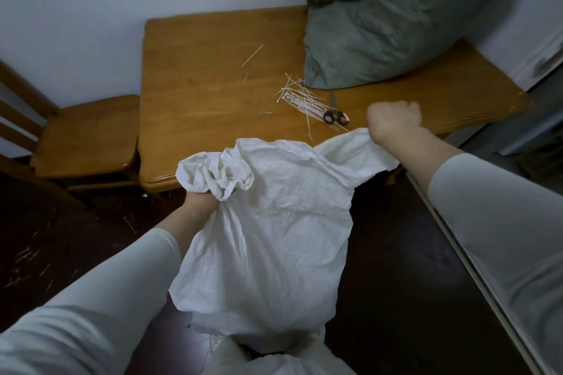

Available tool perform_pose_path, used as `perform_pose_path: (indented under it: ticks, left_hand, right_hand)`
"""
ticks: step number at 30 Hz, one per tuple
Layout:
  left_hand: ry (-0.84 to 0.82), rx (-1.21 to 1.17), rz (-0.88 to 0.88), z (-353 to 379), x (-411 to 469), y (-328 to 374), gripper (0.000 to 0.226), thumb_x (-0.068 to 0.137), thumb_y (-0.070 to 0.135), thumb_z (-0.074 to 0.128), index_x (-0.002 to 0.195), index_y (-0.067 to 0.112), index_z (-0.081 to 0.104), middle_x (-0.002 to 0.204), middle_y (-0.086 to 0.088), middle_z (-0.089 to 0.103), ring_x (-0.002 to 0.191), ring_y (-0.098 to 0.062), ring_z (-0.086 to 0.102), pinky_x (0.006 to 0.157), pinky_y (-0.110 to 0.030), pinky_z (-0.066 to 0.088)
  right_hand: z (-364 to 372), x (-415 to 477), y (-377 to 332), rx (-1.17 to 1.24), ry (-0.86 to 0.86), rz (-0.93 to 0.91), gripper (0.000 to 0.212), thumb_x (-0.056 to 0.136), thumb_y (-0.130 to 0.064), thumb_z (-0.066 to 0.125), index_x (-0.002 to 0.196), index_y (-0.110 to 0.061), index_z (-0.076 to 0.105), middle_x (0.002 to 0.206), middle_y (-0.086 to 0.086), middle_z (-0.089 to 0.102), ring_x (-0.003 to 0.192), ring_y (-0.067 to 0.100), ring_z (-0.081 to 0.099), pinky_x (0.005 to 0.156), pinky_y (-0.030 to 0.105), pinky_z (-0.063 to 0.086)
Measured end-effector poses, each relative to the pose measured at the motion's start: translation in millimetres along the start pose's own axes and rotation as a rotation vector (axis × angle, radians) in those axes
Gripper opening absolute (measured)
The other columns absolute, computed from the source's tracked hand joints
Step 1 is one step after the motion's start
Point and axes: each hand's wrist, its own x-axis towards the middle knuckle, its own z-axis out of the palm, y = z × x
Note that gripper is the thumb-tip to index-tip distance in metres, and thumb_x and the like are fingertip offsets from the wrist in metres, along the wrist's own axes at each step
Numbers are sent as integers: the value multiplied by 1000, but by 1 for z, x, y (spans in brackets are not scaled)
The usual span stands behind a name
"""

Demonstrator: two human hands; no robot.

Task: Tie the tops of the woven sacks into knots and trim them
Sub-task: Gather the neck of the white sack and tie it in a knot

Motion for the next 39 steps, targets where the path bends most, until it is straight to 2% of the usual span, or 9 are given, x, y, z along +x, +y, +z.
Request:
perform_pose_path:
  ticks: [3, 9, 11, 15, 20, 27, 29, 36, 39]
  left_hand:
    - [-4, -15, -19, 3, 5, 1, 61, 72, 22, 79, 124, 8, 50, 115, -6, 54, 104, -22, 51, 88, -36, 44]
    - [7, -26, -23, 5, 14, -3, 19, 85, 15, 69, 90, 23, 52, 92, 2, 53, 99, -22, 52, 86, -36, 43]
    - [0, -43, -7, 5, 14, -3, 30, 86, 12, 67, 78, 29, 44, 84, 8, 48, 86, -15, 50, 83, -33, 40]
    - [7, -37, -20, 3, 16, -3, 25, 88, 12, 65, 78, 24, 46, 81, 5, 48, 76, -11, 48, 78, -32, 41]
    - [-15, -12, -11, 2, 13, -5, 26, 88, 11, 65, 78, 27, 46, 84, 4, 50, 84, -15, 50, 75, -29, 44]
    - [-47, -11, -24, -6, 7, -9, 15, 87, 14, 66, 93, 18, 53, 93, 0, 54, 96, -20, 52, 82, -34, 45]
    - [-42, -27, -33, -7, 4, -8, 27, 80, 19, 71, 98, 13, 53, 94, -5, 55, 94, -22, 53, 80, -35, 45]
    - [-16, -46, 31, 8, -2, -4, 26, 82, 16, 71, 92, 29, 50, 87, 12, 50, 81, -4, 49, 81, -29, 40]
    - [35, -89, 50, 12, -4, 2, 41, 78, 14, 75, 114, 15, 54, 99, 4, 56, 91, -12, 54, 84, -30, 42]
  right_hand:
    - [2, 1, -33, 46, 164, -258, 43, 88, -4, 49, 128, -18, 55, 133, 11, 50, 126, 31, 43, 108, 41, 29]
    - [9, -25, -96, 590, -158, -630, 47, 86, -31, 64, 131, -21, 54, 138, 1, 51, 122, 15, 48, 101, 30, 39]
    - [18, -33, -105, 645, -181, -672, 38, 85, -16, 65, 122, -22, 61, 129, 1, 55, 111, 14, 54, 93, 28, 44]
    - [29, -34, -113, 475, -68, -534, 50, 84, 12, 45, 123, -19, 49, 134, 2, 48, 121, 22, 45, 84, 28, 39]
    - [33, -29, -122, 368, -109, -513, 62, 84, 11, 41, 140, -16, 36, 138, 13, 46, 128, 30, 41, 99, 39, 43]
    - [32, -21, -124, 266, -163, -370, 8, 87, -10, 56, 87, -15, 63, 99, 10, 61, 104, 28, 55, 76, 33, 46]
    - [29, -15, -118, 404, -169, -377, 24, 85, -21, 62, 62, -17, 57, 69, 6, 56, 81, 26, 57, 59, 27, 39]
    - [19, -26, -103, 468, -140, -354, 20, 92, -23, 55, 89, -14, 73, 92, 8, 68, 83, 26, 62, 60, 30, 40]
    - [20, -35, -103, 449, -252, -344, 25, 90, -19, 57, 69, -10, 67, 72, 11, 62, 66, 23, 59, 56, 28, 41]
